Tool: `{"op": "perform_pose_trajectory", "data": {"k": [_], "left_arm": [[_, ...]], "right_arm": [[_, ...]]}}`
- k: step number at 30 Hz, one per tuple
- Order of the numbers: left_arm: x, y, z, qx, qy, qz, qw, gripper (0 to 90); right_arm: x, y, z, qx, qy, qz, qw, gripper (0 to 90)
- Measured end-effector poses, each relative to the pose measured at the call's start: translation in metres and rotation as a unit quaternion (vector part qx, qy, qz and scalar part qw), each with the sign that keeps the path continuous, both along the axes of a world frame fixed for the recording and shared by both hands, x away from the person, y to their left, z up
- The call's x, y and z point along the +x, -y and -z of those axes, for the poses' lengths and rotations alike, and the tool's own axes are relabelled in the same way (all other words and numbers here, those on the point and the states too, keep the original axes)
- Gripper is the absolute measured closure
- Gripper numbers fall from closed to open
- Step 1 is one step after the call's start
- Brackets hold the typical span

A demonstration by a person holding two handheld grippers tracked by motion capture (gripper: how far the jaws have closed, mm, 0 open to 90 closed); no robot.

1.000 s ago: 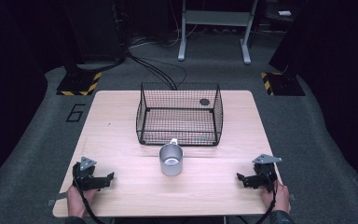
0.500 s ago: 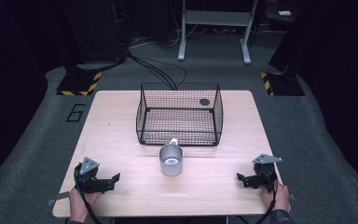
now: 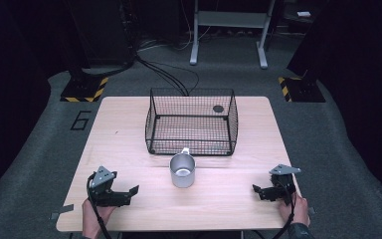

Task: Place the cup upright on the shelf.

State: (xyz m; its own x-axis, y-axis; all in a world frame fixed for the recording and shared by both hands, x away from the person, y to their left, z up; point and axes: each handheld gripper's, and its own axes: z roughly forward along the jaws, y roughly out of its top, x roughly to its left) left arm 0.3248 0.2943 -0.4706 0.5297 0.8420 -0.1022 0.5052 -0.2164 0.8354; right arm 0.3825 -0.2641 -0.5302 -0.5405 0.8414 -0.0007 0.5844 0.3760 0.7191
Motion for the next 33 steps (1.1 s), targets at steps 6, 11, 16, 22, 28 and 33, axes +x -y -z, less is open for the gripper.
{"op": "perform_pose_trajectory", "data": {"k": [6, 11, 16, 22, 28, 33], "left_arm": [[-0.001, 0.018, -0.011, -0.009, 0.007, 0.033, 0.9994, 0.0], [0.0, 0.029, -0.016, -0.014, 0.012, 0.051, 0.9985, 0.0], [0.003, 0.043, -0.017, -0.016, 0.014, 0.068, 0.9974, 0.0], [0.004, 0.056, -0.02, -0.025, 0.016, 0.083, 0.9961, 0.0], [0.005, 0.068, -0.025, -0.021, 0.015, 0.103, 0.9944, 0.0], [0.007, 0.076, -0.026, -0.016, 0.018, 0.112, 0.9934, 0.0]], "right_arm": [[0.0, 0.0, 0.0, 0.0, 0.001, 0.001, 1.0, 0.0], [0.0, 0.0, 0.0, 0.0, 0.0, 0.0, 1.0, 0.0], [0.0, 0.0, 0.001, 0.001, 0.004, 0.001, 1.0, 0.0], [0.0, 0.0, 0.0, 0.001, 0.001, 0.001, 1.0, 0.0], [0.0, 0.0, 0.0, 0.001, 0.003, 0.001, 1.0, 0.0], [0.0, 0.0, 0.0, -0.002, -0.003, -0.001, 1.0, 0.0]]}}
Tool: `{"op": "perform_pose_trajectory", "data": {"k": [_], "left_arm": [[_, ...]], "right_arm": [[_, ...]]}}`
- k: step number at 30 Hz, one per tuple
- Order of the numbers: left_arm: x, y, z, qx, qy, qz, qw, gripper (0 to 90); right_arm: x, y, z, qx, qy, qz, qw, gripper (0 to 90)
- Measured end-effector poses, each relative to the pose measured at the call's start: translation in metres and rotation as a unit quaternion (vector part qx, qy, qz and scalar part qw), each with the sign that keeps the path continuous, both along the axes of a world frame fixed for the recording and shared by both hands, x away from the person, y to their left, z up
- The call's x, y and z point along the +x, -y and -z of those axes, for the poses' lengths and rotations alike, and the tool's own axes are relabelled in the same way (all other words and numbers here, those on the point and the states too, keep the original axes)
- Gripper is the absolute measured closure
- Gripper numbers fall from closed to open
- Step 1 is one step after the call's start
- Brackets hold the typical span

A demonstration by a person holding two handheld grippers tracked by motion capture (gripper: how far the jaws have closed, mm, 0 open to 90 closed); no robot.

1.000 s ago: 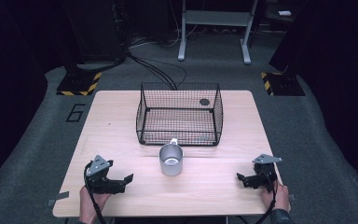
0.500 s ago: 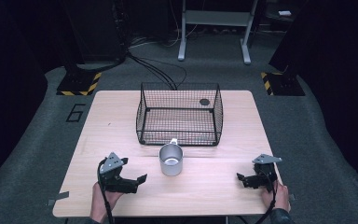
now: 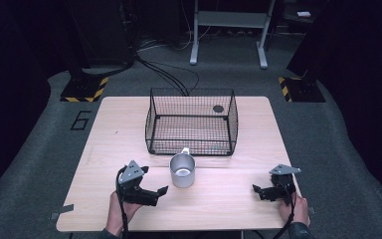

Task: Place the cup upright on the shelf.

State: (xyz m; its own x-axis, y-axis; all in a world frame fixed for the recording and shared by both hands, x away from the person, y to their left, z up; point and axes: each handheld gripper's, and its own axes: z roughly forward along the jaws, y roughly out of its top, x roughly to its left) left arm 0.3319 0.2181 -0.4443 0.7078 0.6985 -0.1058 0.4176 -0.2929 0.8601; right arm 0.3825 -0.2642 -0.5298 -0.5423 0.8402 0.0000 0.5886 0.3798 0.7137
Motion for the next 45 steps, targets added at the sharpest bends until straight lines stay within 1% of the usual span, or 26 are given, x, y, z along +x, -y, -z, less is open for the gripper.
{"op": "perform_pose_trajectory", "data": {"k": [1, 3, 4, 7, 10, 11, 14, 16, 18, 19, 20, 21, 22, 23, 24, 25, 26, 29, 32, 36, 37, 39, 41, 43, 44, 45], "left_arm": [[0.0, 0.002, 0.0, -0.001, 0.005, -0.002, 1.0, 0.0], [0.001, 0.005, 0.0, -0.001, 0.005, 0.001, 1.0, 0.0], [0.002, 0.008, 0.001, -0.004, 0.007, 0.002, 1.0, 0.0], [0.003, 0.01, 0.001, -0.006, 0.004, 0.005, 1.0, 0.0], [0.005, 0.015, 0.0, -0.002, 0.007, 0.009, 0.9999, 0.0], [0.006, 0.018, 0.0, -0.004, 0.01, 0.005, 0.9999, 0.0], [0.012, 0.024, 0.001, -0.003, 0.011, 0.004, 0.9999, 0.0], [0.02, 0.031, 0.003, -0.002, 0.005, 0.001, 1.0, 0.0], [0.024, 0.033, 0.004, 0.002, 0.005, 0.001, 1.0, 0.0], [0.026, 0.036, 0.005, -0.001, 0.0, -0.003, 1.0, 0.0], [0.033, 0.041, 0.006, 0.004, -0.004, 0.001, 1.0, 0.0], [0.033, 0.041, 0.006, 0.004, -0.004, 0.001, 1.0, 0.0], [0.036, 0.045, 0.007, 0.009, -0.001, -0.002, 1.0, 0.0], [0.038, 0.047, 0.007, 0.011, -0.004, -0.002, 0.9999, 0.0], [0.042, 0.053, 0.008, 0.019, -0.008, -0.004, 0.9998, 0.0], [0.042, 0.053, 0.008, 0.019, -0.008, -0.004, 0.9998, 0.0], [0.046, 0.058, 0.009, 0.028, -0.006, -0.007, 0.9996, 0.0], [0.05, 0.063, 0.009, 0.036, -0.004, -0.007, 0.9993, 0.0], [0.054, 0.071, 0.009, 0.051, -0.004, -0.004, 0.9987, 0.0], [0.058, 0.077, 0.011, 0.056, 0.0, -0.008, 0.9984, 0.0], [0.059, 0.079, 0.012, 0.061, -0.003, -0.009, 0.9981, 0.0], [0.061, 0.081, 0.015, 0.061, -0.005, -0.011, 0.9981, 0.0], [0.061, 0.083, 0.016, 0.061, -0.004, -0.012, 0.998, 2.0], [0.062, 0.085, 0.017, 0.069, -0.001, -0.016, 0.9975, 2.9], [0.062, 0.085, 0.018, 0.067, 0.001, -0.017, 0.9976, 5.4], [0.062, 0.085, 0.018, 0.067, 0.001, -0.017, 0.9976, 5.6]], "right_arm": [[0.0, 0.0, 0.0, 0.0, 0.0, 0.0, 1.0, 0.0], [0.0, 0.0, 0.0, 0.0, 0.0, 0.0, 1.0, 0.0], [0.0, 0.0, 0.001, 0.003, 0.006, 0.002, 1.0, 0.0], [0.0, 0.0, 0.0, 0.0, 0.0, 0.0, 1.0, 0.0], [0.0, 0.0, 0.0, 0.001, 0.001, 0.0, 1.0, 0.0], [0.0, 0.0, 0.0, 0.001, 0.001, 0.0, 1.0, 0.0], [0.0, 0.0, 0.0, 0.0, 0.0, 0.0, 1.0, 0.0], [0.0, 0.0, 0.0, 0.0, 0.0, 0.0, 1.0, 0.0], [0.0, 0.0, 0.0, 0.0, 0.0, 0.0, 1.0, 0.0], [0.0, 0.0, 0.0, 0.001, 0.001, 0.0, 1.0, 0.0], [0.0, 0.0, 0.0, 0.0, 0.001, 0.001, 1.0, 0.0], [0.0, 0.0, 0.0, 0.0, 0.001, 0.001, 1.0, 0.0], [0.0, 0.0, 0.0, 0.0, 0.0, 0.0, 1.0, 0.0], [0.0, 0.0, 0.001, 0.002, 0.004, 0.001, 1.0, 0.0], [0.0, 0.0, 0.0, 0.0, 0.0, 0.0, 1.0, 0.0], [0.0, 0.0, 0.0, 0.001, 0.003, 0.001, 1.0, 0.0], [0.0, 0.0, 0.0, 0.0, 0.0, 0.0, 1.0, 0.0], [0.0, 0.0, 0.0, 0.0, 0.0, 0.0, 1.0, 0.0], [0.0, 0.0, 0.0, 0.0, 0.0, 0.0, 1.0, 0.0], [0.0, 0.0, 0.0, 0.0, 0.0, 0.0, 1.0, 0.0], [0.0, 0.0, 0.0, 0.001, 0.001, 0.0, 1.0, 0.0], [0.0, 0.0, 0.0, 0.0, 0.0, 0.0, 1.0, 0.0], [0.0, 0.0, 0.0, 0.0, 0.0, 0.0, 1.0, 0.0], [0.0, 0.0, 0.0, 0.0, 0.0, 0.0, 1.0, 0.0], [0.0, 0.0, 0.0, 0.0, 0.0, 0.0, 1.0, 0.0], [0.0, 0.0, 0.0, 0.0, 0.0, 0.0, 1.0, 0.0]]}}
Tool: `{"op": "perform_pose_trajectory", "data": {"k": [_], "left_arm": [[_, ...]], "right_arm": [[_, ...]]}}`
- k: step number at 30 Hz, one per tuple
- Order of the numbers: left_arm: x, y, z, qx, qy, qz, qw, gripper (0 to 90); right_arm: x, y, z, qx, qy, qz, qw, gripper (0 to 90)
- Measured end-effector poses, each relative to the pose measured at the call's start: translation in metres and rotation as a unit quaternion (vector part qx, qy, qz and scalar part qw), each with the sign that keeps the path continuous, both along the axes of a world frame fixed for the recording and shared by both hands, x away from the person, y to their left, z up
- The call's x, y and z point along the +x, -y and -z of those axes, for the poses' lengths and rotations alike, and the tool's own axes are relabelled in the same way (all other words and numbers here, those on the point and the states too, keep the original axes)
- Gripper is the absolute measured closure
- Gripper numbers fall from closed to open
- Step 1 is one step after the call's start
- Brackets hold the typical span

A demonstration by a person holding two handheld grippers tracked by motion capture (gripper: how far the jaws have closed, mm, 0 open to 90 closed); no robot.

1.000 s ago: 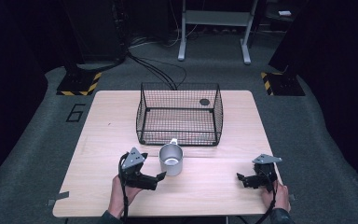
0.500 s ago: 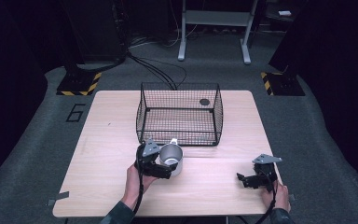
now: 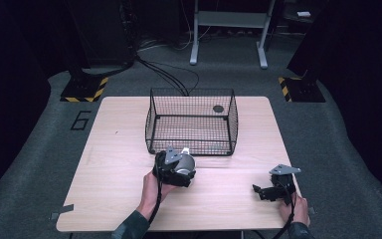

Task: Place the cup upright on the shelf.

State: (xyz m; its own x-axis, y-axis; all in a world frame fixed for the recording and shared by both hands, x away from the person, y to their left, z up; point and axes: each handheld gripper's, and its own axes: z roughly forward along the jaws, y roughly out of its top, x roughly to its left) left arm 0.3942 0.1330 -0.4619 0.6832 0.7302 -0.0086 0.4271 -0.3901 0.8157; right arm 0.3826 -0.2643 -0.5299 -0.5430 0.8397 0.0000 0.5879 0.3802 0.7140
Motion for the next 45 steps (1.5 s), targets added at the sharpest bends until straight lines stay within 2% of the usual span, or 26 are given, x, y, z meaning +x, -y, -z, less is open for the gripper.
{"op": "perform_pose_trajectory", "data": {"k": [7, 16, 20, 25, 28, 41, 45], "left_arm": [[-0.002, -0.002, -0.001, 0.006, -0.001, 0.005, 1.0, 6.2], [-0.006, -0.009, -0.006, 0.0, 0.002, 0.01, 0.9999, 6.3], [-0.01, -0.013, -0.014, -0.004, 0.004, 0.018, 0.9998, 6.3], [-0.018, -0.015, -0.027, 0.001, 0.01, 0.035, 0.9993, 6.3], [-0.019, -0.016, -0.03, -0.003, 0.011, 0.038, 0.9992, 6.3], [-0.022, -0.022, -0.051, 0.001, 0.014, 0.058, 0.9982, 6.3], [-0.021, -0.026, -0.056, -0.007, 0.014, 0.059, 0.9981, 6.3]], "right_arm": [[0.0, 0.0, 0.0, 0.0, 0.0, 0.0, 1.0, 0.0], [0.0, 0.0, 0.0, 0.0, 0.0, 0.0, 1.0, 0.0], [0.0, 0.0, 0.0, 0.0, 0.0, 0.0, 1.0, 0.0], [0.0, 0.0, 0.0, 0.0, 0.0, 0.0, 1.0, 0.0], [0.0, 0.0, 0.0, 0.0, 0.0, 0.0, 1.0, 0.0], [0.0, 0.0, 0.0, 0.0, 0.0, 0.0, 1.0, 0.0], [0.0, 0.0, 0.0, 0.0, 0.0, 0.0, 1.0, 0.0]]}}
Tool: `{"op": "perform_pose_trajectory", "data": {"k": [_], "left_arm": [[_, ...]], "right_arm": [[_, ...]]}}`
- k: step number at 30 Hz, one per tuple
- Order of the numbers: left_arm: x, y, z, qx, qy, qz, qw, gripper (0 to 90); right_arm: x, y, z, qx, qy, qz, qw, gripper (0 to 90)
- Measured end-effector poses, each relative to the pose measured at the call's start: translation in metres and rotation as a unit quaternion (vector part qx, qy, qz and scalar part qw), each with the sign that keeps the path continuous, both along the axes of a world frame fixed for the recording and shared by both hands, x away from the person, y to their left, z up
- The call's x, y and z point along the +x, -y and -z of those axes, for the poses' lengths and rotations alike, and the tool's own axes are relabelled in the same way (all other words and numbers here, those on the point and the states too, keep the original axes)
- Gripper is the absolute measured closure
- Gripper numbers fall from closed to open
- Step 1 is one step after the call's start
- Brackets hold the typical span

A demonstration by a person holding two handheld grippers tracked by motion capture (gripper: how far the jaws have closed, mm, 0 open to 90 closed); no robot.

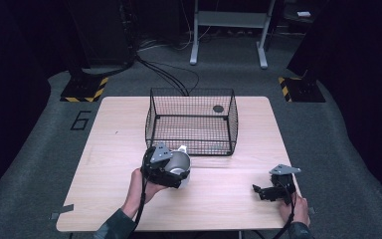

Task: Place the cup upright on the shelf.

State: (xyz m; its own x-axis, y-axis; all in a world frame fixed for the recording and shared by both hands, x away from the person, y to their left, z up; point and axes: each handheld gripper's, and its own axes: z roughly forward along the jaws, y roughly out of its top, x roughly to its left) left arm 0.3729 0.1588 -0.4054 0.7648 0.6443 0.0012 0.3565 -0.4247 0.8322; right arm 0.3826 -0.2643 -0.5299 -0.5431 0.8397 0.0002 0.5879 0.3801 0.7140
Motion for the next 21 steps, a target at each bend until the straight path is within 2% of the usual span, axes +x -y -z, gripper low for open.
{"op": "perform_pose_trajectory", "data": {"k": [10, 21], "left_arm": [[0.004, -0.006, -0.017, -0.006, 0.004, 0.006, 1.0, 6.3], [0.01, -0.009, -0.041, -0.012, 0.006, 0.024, 0.9996, 6.3]], "right_arm": [[0.0, 0.0, 0.0, 0.0, 0.0, 0.0, 1.0, 0.0], [0.0, 0.0, 0.0, 0.0, 0.0, 0.0, 1.0, 0.0]]}}
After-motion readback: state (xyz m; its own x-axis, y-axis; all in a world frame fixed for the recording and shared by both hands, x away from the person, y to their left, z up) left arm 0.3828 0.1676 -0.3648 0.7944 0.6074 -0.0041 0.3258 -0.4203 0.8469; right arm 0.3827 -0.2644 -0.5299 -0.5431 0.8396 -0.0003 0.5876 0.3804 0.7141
